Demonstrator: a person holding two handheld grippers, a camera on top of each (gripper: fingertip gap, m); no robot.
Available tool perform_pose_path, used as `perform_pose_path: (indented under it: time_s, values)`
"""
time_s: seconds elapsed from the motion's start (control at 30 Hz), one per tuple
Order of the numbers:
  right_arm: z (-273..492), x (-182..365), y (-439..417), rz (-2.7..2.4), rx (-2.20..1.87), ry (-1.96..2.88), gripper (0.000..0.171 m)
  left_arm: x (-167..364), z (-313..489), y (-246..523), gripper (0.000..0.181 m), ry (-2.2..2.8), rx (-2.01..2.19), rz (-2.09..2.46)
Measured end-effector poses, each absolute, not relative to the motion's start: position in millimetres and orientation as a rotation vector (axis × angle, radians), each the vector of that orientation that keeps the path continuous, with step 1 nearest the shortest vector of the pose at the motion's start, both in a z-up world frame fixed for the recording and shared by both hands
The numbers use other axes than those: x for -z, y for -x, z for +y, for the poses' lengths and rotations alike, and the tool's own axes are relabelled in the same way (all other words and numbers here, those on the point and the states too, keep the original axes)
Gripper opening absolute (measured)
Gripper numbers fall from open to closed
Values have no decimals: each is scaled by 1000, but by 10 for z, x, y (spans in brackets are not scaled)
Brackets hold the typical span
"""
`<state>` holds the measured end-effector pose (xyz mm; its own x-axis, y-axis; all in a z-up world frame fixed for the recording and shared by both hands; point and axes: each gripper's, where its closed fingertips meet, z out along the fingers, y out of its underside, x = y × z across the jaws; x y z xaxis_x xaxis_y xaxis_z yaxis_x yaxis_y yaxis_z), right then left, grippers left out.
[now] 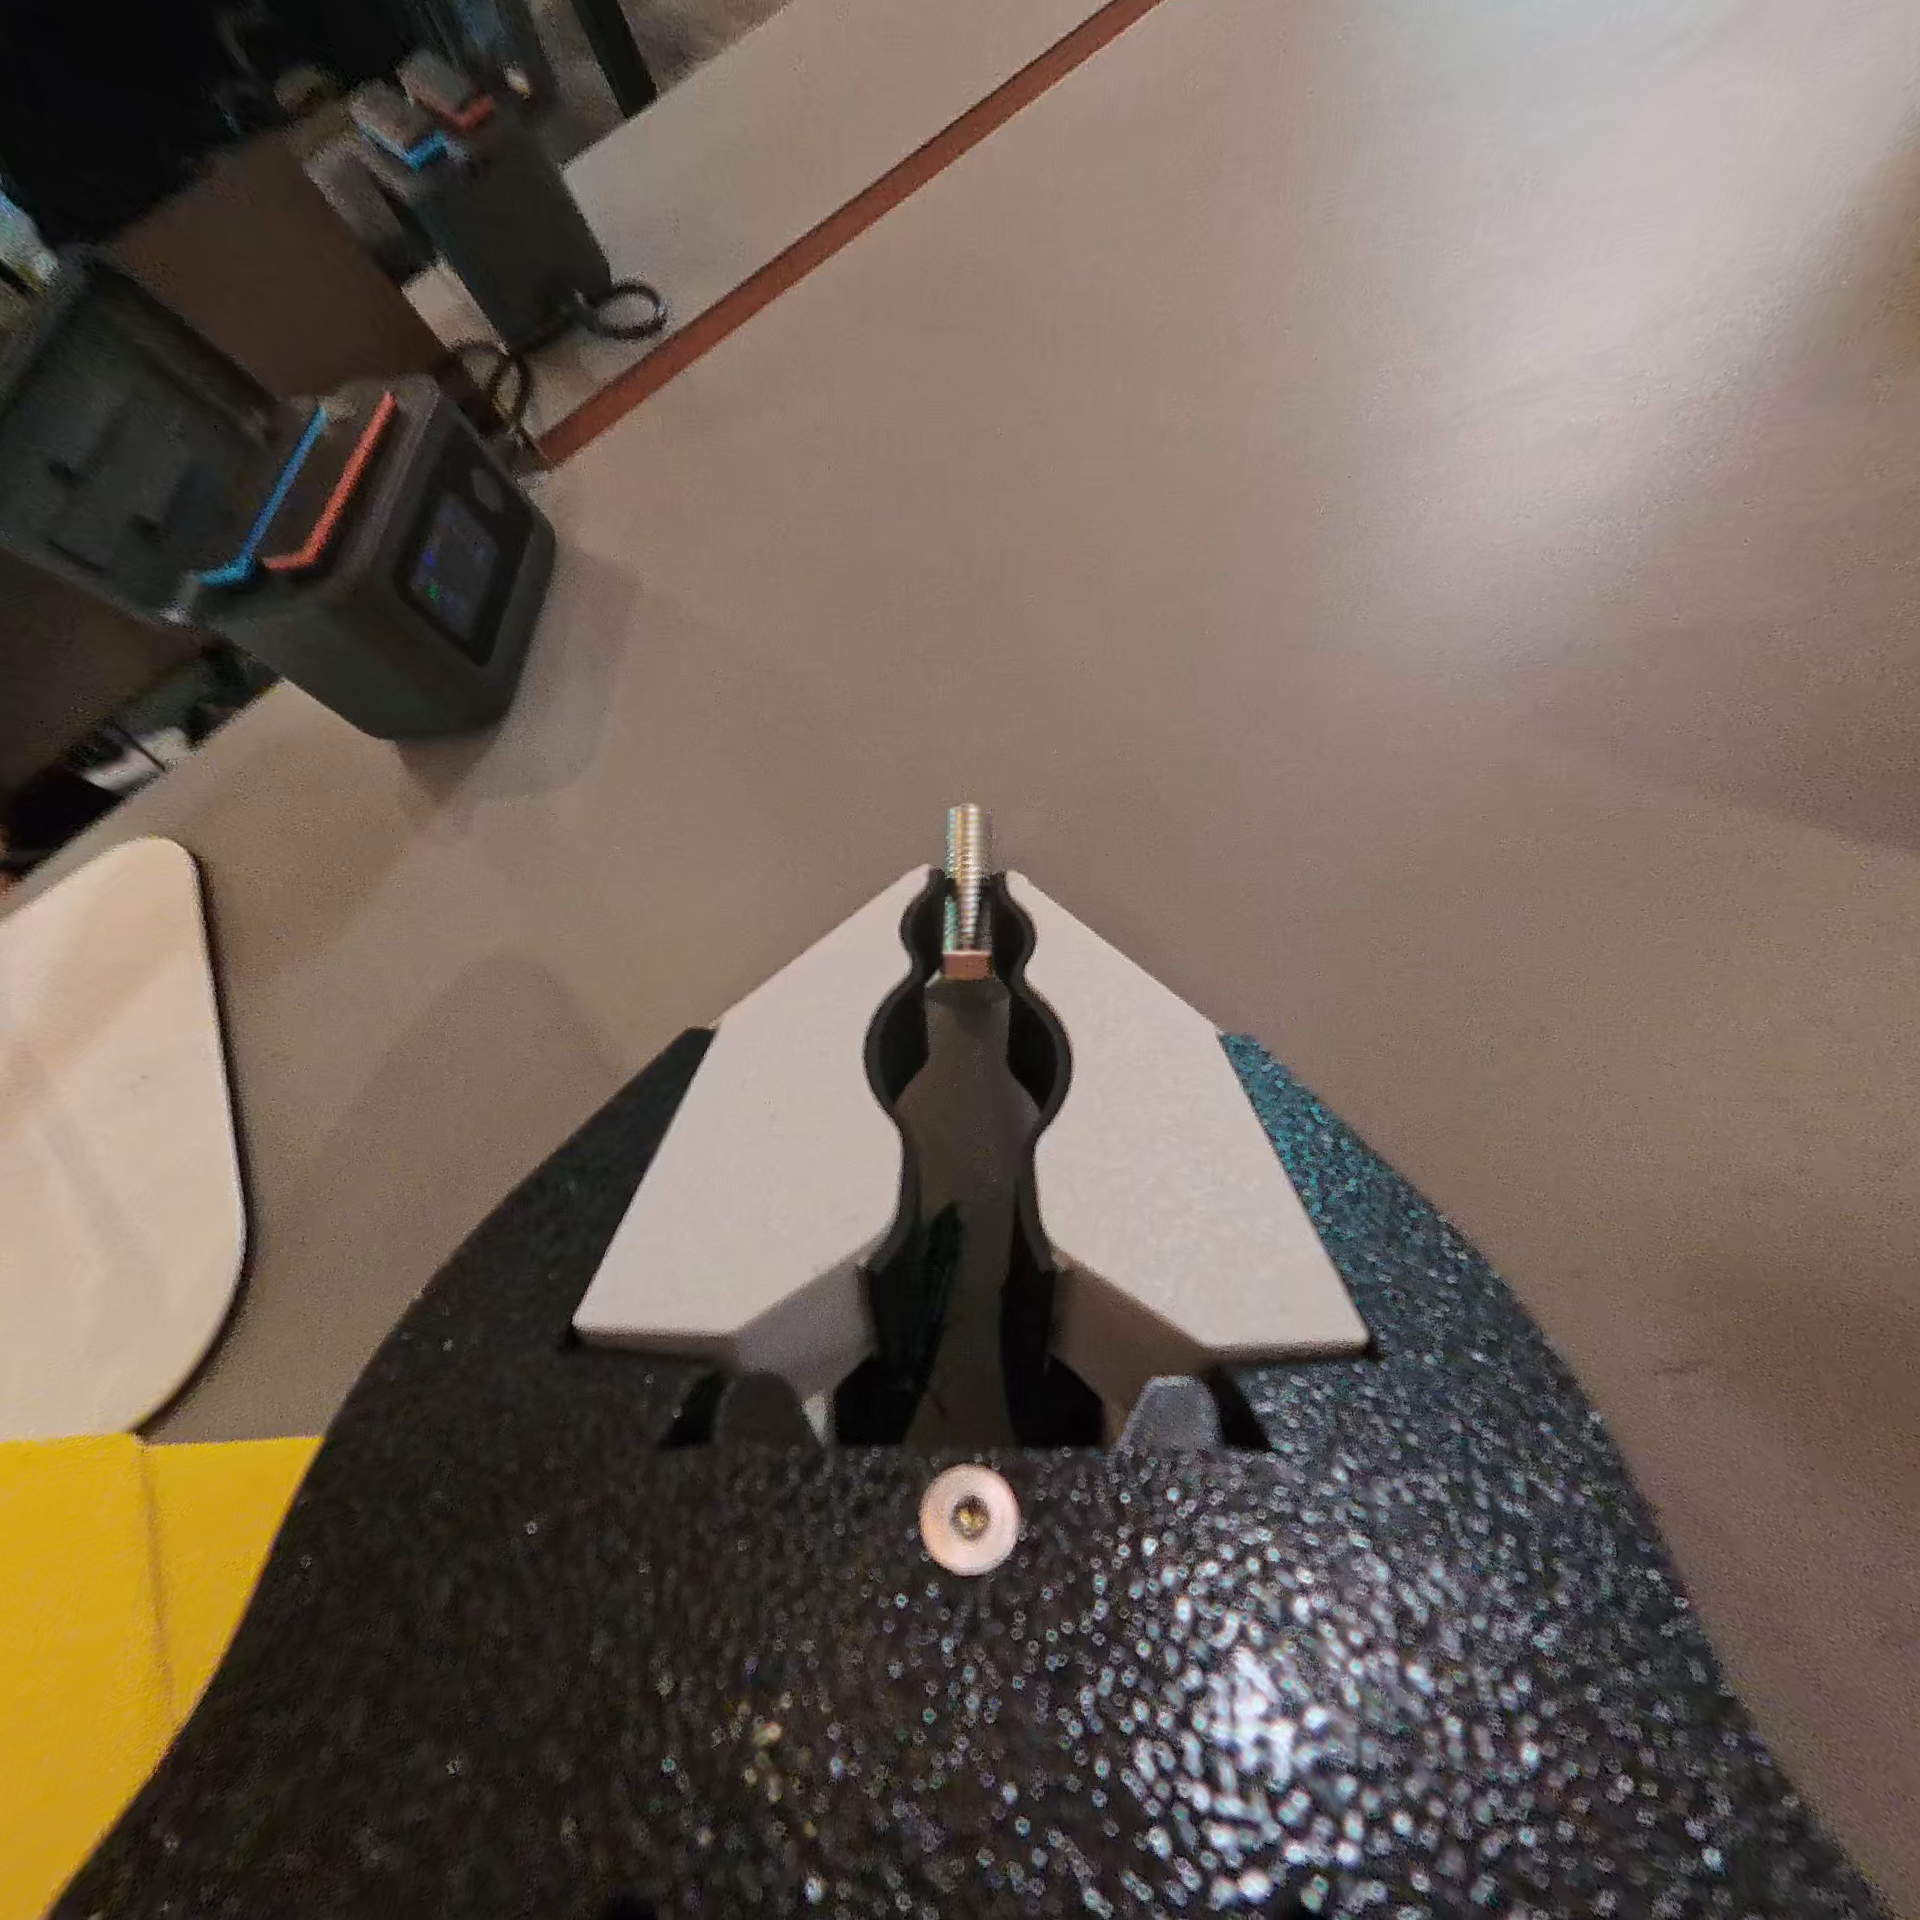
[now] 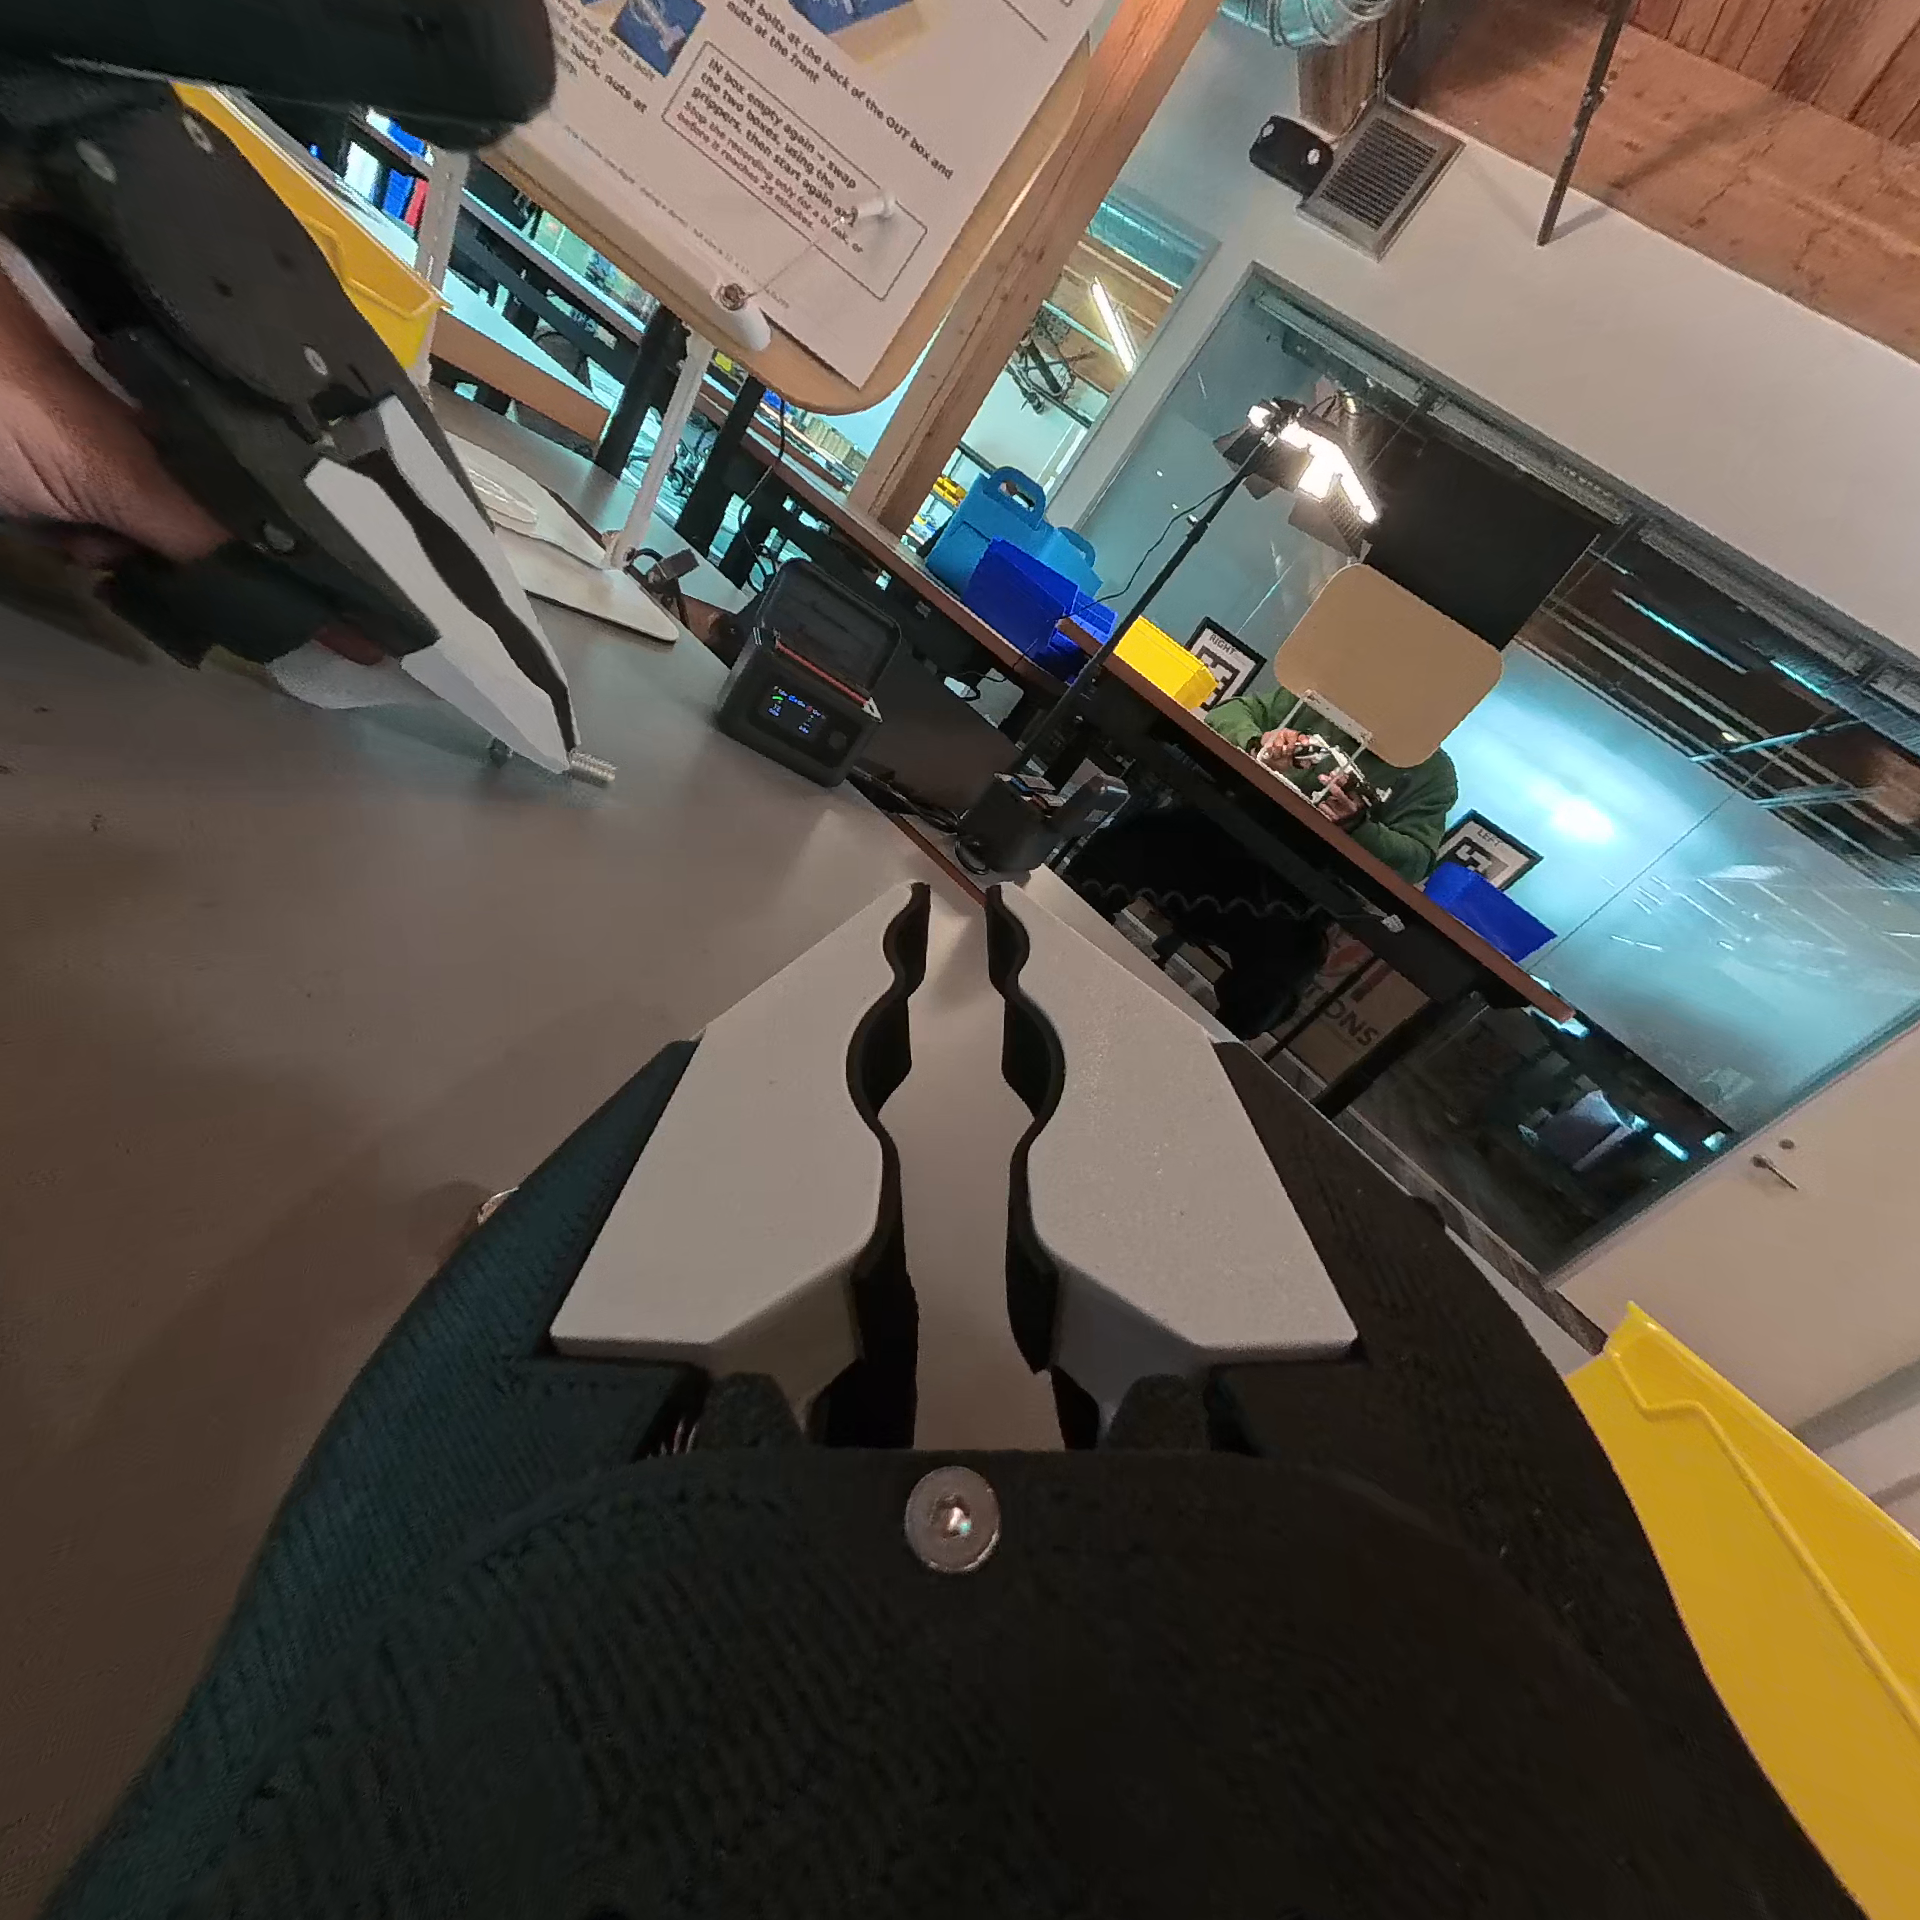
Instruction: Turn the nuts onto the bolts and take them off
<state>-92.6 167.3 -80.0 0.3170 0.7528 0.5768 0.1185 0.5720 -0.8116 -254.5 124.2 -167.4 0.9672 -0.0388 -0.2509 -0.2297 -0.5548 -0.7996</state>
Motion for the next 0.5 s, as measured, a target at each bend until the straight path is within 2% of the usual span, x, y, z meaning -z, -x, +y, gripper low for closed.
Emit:
perform_pose_path:
  time_s: [0.1, 0.23, 0.37, 0.5]
  values:
    - [1673, 800, 926, -1200, -502, 899, 10, 1577, 1279, 2452, 6, 2081, -269, 219]
    - [1701, 764, 905, -1168, -569, 947, 10, 1133, 1346, 1990, 6, 1803, -64, 308]
    - [1522, 702, 935, -1131, -1057, 1134, 21, 753, 1262, 1454, 6, 1551, 124, 437]
    - [1400, 651, 947, -1041, -1570, 1321, 35, 646, 1191, 1052, 6, 1462, 240, 540]
